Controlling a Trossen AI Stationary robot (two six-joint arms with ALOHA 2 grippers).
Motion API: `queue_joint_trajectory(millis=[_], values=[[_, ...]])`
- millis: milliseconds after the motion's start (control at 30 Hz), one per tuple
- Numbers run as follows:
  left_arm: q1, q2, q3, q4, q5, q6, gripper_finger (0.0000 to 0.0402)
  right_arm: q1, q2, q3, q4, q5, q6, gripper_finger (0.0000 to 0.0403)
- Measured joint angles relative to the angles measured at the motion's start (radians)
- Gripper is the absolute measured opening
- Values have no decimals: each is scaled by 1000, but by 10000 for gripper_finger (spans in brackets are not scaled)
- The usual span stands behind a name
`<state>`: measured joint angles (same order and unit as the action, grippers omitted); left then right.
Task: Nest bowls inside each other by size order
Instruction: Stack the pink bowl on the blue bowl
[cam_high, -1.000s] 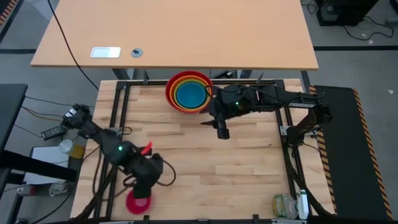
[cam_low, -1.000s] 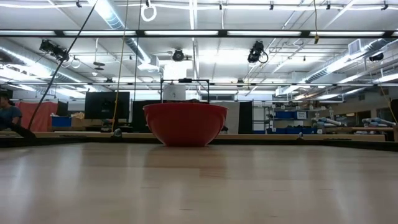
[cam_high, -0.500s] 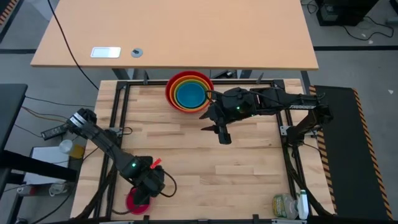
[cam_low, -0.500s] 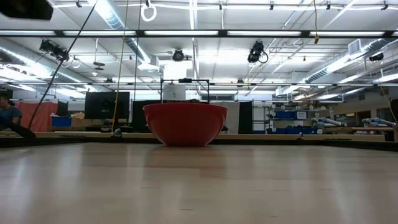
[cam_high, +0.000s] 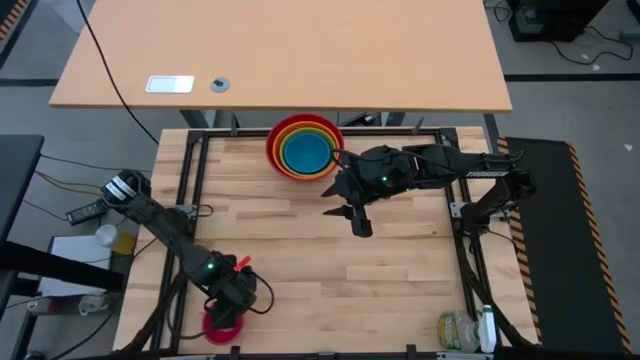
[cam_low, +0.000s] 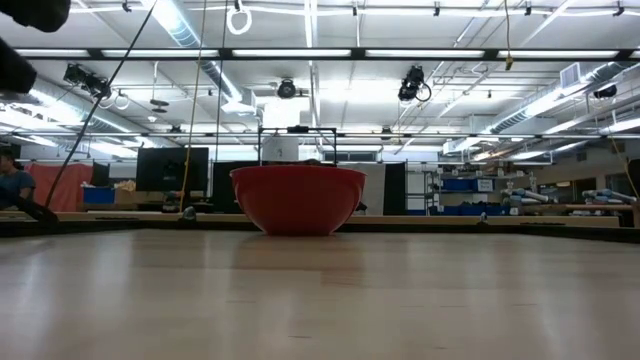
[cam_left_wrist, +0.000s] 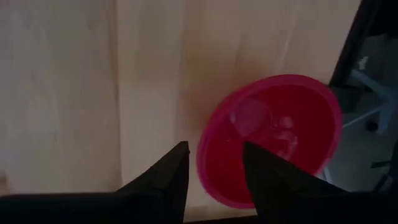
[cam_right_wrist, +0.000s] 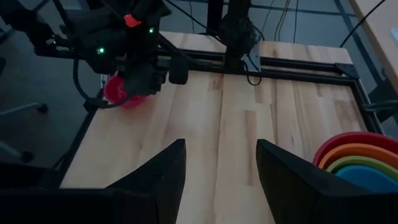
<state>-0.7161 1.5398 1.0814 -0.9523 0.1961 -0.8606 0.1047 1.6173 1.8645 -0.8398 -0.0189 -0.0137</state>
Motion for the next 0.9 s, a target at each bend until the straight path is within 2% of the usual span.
queue_joint_trajectory(millis=[167, 367, 900], values=[[-1, 0, -40, 16, 6, -42, 188, 1, 0, 0, 1, 20, 22, 200], [-4, 0, -59, 70, 52, -1, 222, 5, 0, 0, 0, 69, 21, 200], [-6, 5, -171, 147, 109, -87, 193, 4, 0, 0, 0, 70, 15, 200]])
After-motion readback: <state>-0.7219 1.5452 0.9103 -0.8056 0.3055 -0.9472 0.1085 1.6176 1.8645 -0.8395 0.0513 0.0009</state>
